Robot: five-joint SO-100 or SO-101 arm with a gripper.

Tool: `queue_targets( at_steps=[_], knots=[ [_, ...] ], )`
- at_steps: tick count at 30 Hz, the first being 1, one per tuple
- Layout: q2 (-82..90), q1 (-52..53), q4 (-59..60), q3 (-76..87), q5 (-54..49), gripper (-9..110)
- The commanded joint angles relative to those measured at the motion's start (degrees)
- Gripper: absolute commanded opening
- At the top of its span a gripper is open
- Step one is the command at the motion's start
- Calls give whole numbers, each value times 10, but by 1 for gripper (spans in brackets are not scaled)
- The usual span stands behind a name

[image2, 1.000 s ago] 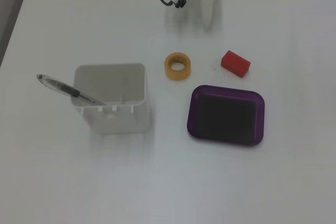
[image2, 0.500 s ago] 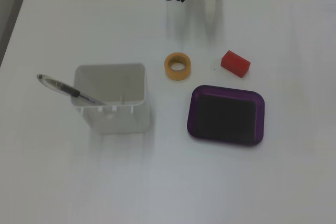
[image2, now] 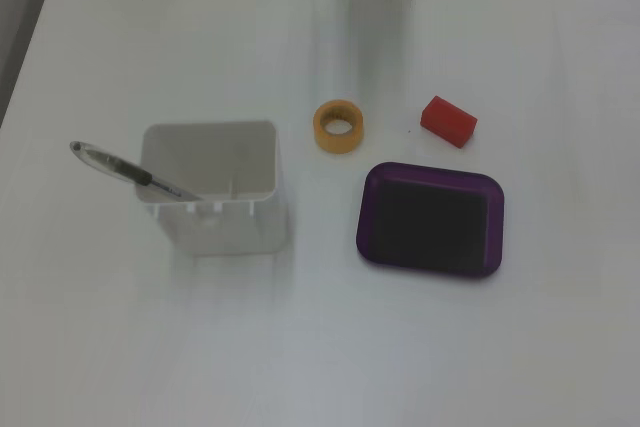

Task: Grab up the yellow tape and put it in the box.

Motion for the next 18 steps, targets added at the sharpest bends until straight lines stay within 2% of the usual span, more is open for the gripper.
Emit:
queue_targets(
  at_steps=[1,9,18],
  knots=[
    [-199,4,27,-135,-7,11],
    [-490,11,74,-267,-30,17],
    [-564,49,32,-260,-35,18]
  ],
)
